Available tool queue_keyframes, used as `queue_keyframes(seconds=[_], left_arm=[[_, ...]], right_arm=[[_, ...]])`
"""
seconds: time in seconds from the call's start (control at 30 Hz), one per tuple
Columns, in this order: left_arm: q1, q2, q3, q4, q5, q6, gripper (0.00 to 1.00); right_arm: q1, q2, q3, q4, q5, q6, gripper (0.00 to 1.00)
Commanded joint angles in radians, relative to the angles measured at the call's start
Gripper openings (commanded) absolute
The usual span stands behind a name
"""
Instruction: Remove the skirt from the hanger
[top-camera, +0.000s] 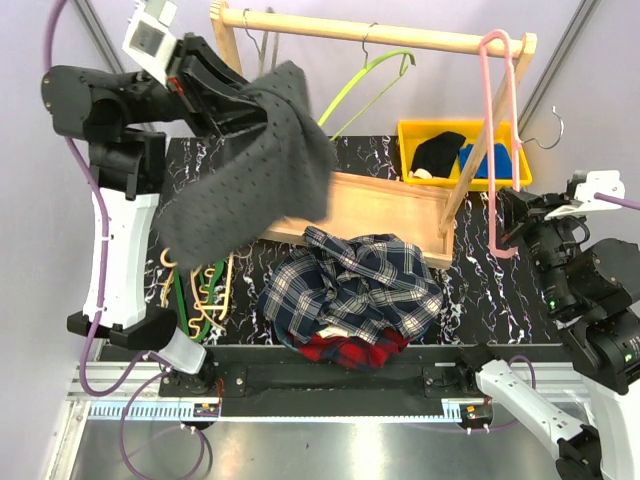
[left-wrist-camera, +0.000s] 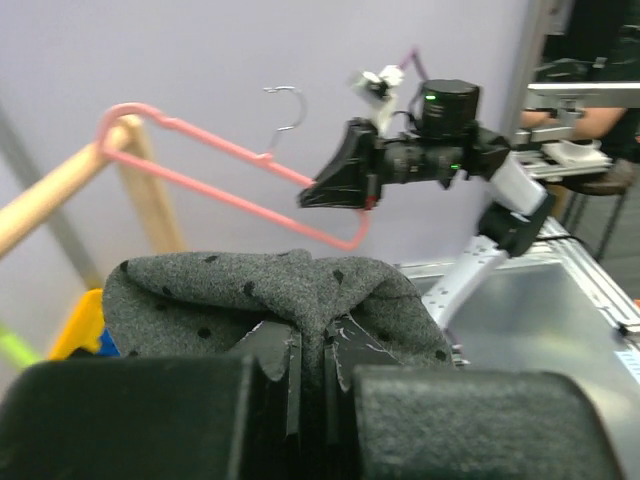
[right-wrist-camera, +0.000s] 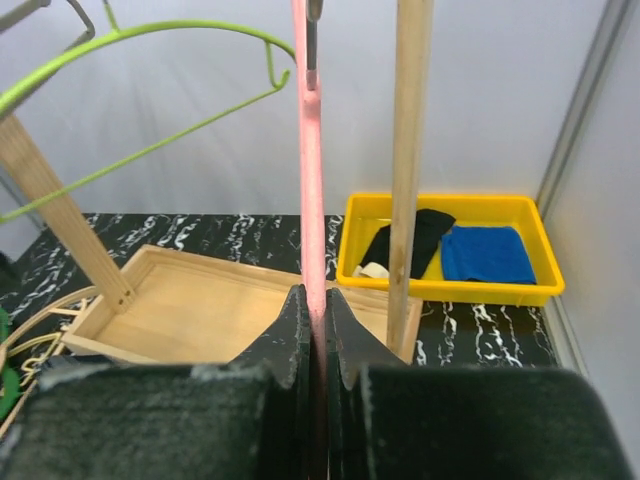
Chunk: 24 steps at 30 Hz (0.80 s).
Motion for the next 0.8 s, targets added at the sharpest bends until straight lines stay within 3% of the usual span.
queue_keyframes(seconds=[0.0,0.2,0.33,0.53,0.7,0.77], left_arm=[[-0.088,0.0,0.03,-0.059,-0.075,0.094,0.0],[-0.127,-0.038,-0.071,-0.072,-0.081,0.146,0.0],[-0.171,-0.092,-0.296,-0.111,-0.112,0.253,0.0],[-0.216,-0.139,-0.522,-0.447,-0.192,0.66,0.01],[-0.317,-0.147,-0.653,-0.826,-0.302,1.121,0.14],[-0.371,-0.145,-0.673,-0.92,-0.365,1.241,0.22]], right_arm=[[-0.002,-0.029,0.022,0.094,-0.092,0.037,0.0],[-0.002,-0.05,0.038,0.141,-0.134,0.065,0.0],[-0.002,-0.029,0.096,0.155,-0.166,0.085,0.0],[-0.002,-0.012,0.16,0.201,-0.196,0.114,0.0],[-0.002,-0.001,0.189,0.224,-0.213,0.123,0.0],[-0.001,0.006,0.193,0.23,-0.22,0.122,0.0]])
